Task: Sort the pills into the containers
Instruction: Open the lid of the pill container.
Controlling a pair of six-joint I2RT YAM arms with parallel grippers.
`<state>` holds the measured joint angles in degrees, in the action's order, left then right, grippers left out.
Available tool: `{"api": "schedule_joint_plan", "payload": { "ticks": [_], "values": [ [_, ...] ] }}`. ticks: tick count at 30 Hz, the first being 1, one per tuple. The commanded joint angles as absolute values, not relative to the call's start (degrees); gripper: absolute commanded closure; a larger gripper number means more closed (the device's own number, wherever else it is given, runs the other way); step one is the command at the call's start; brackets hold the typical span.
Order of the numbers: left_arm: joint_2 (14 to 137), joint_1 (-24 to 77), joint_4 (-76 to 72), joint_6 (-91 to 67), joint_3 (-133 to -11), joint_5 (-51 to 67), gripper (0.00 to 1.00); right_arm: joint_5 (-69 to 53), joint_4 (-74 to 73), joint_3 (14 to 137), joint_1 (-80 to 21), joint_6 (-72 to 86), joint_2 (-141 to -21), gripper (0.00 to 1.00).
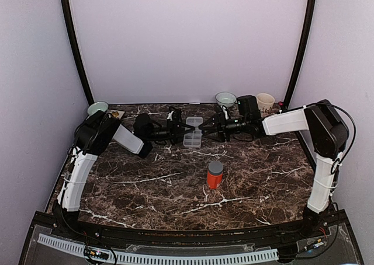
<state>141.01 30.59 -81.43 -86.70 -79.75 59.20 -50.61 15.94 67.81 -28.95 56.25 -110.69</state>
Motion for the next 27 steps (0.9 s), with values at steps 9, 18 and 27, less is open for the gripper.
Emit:
{"api": "schedule_joint_plan", "payload": {
  "ticks": [9, 18, 27],
  "values": [
    [140.8, 31.0, -83.9, -86.5, -79.9, 60.2, 0.89, -51.5, 19.5, 69.3, -29.8, 57.3, -111.1, 0.66],
    [140.9, 31.0, -80.6, -83.9, -79.4, 60.1, 0.86, -50.2, 14.6, 69.1, -29.8, 54.1, -110.3, 0.81],
    [141.0, 30.9, -79.7, -82.6, -78.5, 60.1, 0.86, -48.9, 10.4, 69.3, -29.8, 51.5, -109.8, 0.85]
  ]
}}
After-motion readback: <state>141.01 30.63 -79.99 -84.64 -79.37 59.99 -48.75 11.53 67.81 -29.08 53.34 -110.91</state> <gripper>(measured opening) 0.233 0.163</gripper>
